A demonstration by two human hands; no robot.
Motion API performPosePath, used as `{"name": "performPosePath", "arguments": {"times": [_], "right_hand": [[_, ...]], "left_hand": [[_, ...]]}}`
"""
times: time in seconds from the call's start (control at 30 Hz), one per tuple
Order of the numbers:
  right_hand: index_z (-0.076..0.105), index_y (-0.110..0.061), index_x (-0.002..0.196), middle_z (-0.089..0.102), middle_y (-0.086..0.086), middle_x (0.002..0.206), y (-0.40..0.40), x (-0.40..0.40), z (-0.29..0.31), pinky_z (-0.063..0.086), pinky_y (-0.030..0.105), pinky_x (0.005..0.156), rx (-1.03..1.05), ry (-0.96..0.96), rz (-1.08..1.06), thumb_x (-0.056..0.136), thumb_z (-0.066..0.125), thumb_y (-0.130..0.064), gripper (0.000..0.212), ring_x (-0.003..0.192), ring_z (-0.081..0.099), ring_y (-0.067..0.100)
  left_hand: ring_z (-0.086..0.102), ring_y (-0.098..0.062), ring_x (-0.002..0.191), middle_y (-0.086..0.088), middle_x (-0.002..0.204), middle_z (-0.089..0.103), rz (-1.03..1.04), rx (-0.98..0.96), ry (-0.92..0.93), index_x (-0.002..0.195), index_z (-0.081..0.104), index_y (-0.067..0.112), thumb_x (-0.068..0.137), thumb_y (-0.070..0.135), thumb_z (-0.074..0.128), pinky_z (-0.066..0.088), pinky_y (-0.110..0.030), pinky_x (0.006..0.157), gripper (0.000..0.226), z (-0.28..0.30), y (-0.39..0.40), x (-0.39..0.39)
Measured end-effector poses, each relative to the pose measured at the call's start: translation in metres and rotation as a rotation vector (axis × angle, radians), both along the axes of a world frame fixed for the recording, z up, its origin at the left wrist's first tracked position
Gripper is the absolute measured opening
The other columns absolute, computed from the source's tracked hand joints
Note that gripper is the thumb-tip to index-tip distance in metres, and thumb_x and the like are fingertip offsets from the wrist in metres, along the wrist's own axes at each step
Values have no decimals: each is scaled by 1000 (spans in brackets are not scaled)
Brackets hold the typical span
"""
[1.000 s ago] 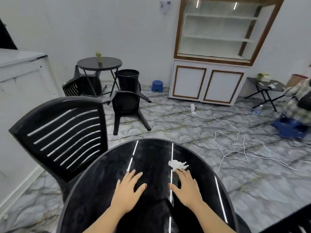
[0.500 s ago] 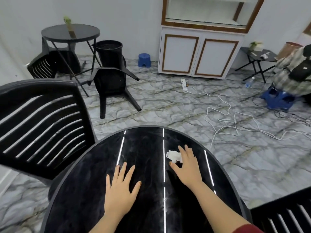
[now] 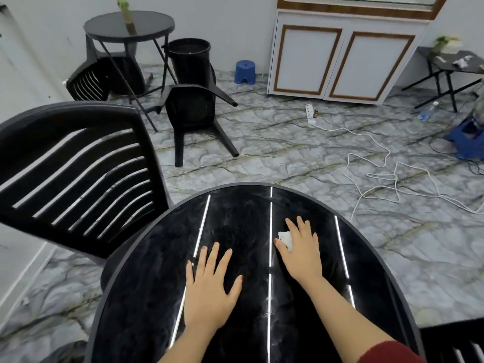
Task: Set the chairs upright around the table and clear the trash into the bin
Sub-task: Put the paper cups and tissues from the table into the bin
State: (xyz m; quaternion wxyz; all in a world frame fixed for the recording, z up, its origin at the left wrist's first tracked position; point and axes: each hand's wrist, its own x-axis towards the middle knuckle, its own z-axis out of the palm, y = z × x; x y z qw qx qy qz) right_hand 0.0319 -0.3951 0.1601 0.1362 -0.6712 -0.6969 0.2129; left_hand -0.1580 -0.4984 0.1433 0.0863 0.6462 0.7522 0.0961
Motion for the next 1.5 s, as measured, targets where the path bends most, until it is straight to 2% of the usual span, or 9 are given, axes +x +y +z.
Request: {"name": "performPosePath", "arguments": {"times": [0.43, 0.6, 0.77, 0.9, 1.03, 1.07, 1.17, 1.3, 1.5], "right_hand": [[34, -16, 140, 22, 0, 154, -26, 1, -6, 2, 33, 116, 37, 72, 20, 98, 36, -32, 45, 144, 7, 16], [36, -17, 139, 24, -1, 154, -46, 3, -2, -3, 24, 111, 34, 135, 50, 98, 38, -26, 42, 144, 7, 13], [37, -19, 139, 24, -6, 153, -67, 7, -5, -3, 19, 110, 33, 172, 83, 98, 39, -25, 41, 136, 2, -1], [36, -19, 139, 21, -13, 149, -83, 8, -2, -4, 17, 110, 5, 183, 105, 97, 35, -31, 44, 138, 3, 1], [35, -20, 140, 14, -19, 141, -101, 10, -1, -3, 18, 110, -3, 175, 133, 88, 17, -56, 65, 142, 5, 7], [34, -20, 140, 14, -19, 140, -105, 10, -1, -2, 19, 110, 3, 182, 141, 91, 21, -54, 61, 143, 6, 9], [29, -20, 141, 17, -17, 144, -115, 5, 3, -1, 19, 112, -8, 226, 170, 98, 40, -22, 45, 141, 4, 5], [27, -21, 142, 18, -18, 144, -121, -9, 15, 4, 22, 114, -40, 297, 230, 97, 41, -19, 47, 133, 0, -4], [32, -20, 140, 26, -14, 145, -133, -59, 27, 9, 28, 118, -54, 365, 381, 96, 45, -15, 46, 141, 8, 5]], "left_hand": [[10, -15, 142, 6, 152, 26, 6, 37, -26, 139, 31, 35, 85, 61, 28, -5, -40, 112, 61, -1, 0, 0], [12, -16, 142, 5, 152, 26, 5, 25, -34, 139, 32, 35, 85, 62, 26, -4, -41, 112, 61, 0, -1, -1], [19, -19, 141, 4, 151, 31, -4, 26, -29, 138, 35, 34, 86, 64, 21, -2, -41, 111, 63, -2, -1, -3], [10, -19, 143, 4, 154, 22, -21, 11, -51, 142, 28, 34, 78, 75, -7, 2, -45, 114, 83, 1, -1, -3], [-4, -14, 144, 7, 157, 6, -1, -37, -185, 145, 13, 36, 65, 80, -1, -7, -38, 113, 92, 17, -7, -1], [-4, -11, 143, 8, 157, 6, 4, -26, -210, 145, 12, 36, 64, 82, -1, -7, -36, 113, 94, 21, -12, 0], [-10, -1, 136, 12, 156, 6, -17, -13, -240, 144, 12, 39, 65, 82, 4, -8, -31, 111, 90, 29, -30, 0], [-11, 4, 133, 15, 155, 7, 19, 12, -266, 143, 13, 42, 71, 71, 10, -8, -29, 111, 78, 40, -55, -5], [-8, 4, 135, 21, 152, 8, 175, 77, -252, 142, 17, 41, 71, 76, 11, -7, -27, 111, 79, 59, -106, -30]]}}
